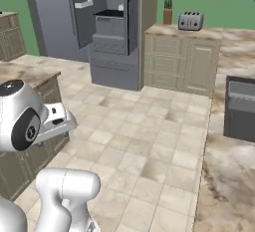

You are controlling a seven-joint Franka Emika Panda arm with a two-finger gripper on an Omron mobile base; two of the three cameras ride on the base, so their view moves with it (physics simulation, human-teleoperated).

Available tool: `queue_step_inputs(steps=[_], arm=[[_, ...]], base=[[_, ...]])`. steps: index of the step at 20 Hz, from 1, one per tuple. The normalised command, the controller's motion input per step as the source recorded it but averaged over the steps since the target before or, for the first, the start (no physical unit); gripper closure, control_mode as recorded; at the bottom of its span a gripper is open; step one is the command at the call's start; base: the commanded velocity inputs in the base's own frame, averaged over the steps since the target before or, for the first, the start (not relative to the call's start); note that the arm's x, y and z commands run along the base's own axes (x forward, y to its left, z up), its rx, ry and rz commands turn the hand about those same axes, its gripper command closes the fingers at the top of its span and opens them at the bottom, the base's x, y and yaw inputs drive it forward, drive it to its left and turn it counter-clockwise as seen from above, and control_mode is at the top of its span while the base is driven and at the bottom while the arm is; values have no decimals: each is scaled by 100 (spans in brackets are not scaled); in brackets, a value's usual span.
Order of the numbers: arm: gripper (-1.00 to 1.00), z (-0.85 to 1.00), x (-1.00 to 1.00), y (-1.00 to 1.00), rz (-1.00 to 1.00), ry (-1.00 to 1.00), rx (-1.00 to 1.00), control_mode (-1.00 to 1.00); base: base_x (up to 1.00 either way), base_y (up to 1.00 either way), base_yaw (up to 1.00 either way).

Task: Open the fridge, grab two sodas, and place both sodas inside the bowl with ice on the dining counter.

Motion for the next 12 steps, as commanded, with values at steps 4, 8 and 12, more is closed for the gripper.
queue_step_inputs(steps=[4,8,12], arm=[[-100,0,0,0,0,0,0,100],[-100,0,0,0,0,0,0,100],[-100,0,0,0,0,0,0,100]], base=[[100,58,-25],[100,51,-20],[100,33,-11]])
